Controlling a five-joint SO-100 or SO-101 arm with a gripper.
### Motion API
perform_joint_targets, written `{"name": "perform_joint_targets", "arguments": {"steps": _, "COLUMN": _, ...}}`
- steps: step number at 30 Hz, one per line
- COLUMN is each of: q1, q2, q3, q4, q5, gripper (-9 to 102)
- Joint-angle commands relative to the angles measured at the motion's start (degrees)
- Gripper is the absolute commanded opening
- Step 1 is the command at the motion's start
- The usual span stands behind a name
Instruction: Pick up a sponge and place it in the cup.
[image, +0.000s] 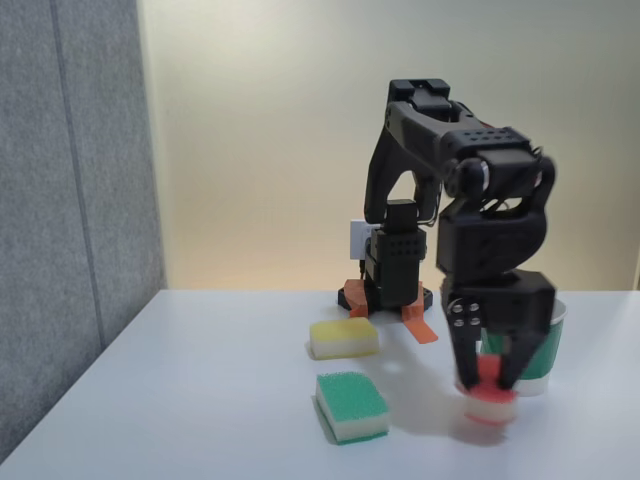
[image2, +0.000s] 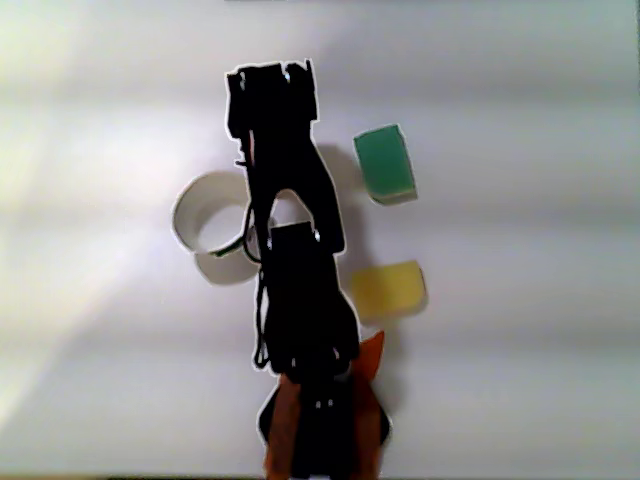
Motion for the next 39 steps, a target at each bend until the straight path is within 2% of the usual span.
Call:
{"name": "perform_joint_targets", "arguments": {"steps": 1, "q1": 0.2, "q2": -1.8, "q3": -12.1, "q4": 8.4, "q5": -1.1, "gripper": 0}}
{"name": "perform_joint_targets", "arguments": {"steps": 4, "q1": 0.4, "q2": -4.7, "q3": -20.9, "q4": 14.9, "q5": -0.9, "gripper": 0}}
{"name": "perform_joint_targets", "arguments": {"steps": 6, "q1": 0.4, "q2": -3.6, "q3": -21.5, "q4": 15.5, "q5": 0.1, "gripper": 0}}
{"name": "perform_joint_targets", "arguments": {"steps": 21, "q1": 0.5, "q2": 22.8, "q3": 2.6, "q4": 15.8, "q5": 12.4, "gripper": 0}}
{"name": "perform_joint_targets", "arguments": {"steps": 39, "q1": -12.2, "q2": 25.1, "q3": 5.9, "q4": 15.6, "q5": 30.3, "gripper": 0}}
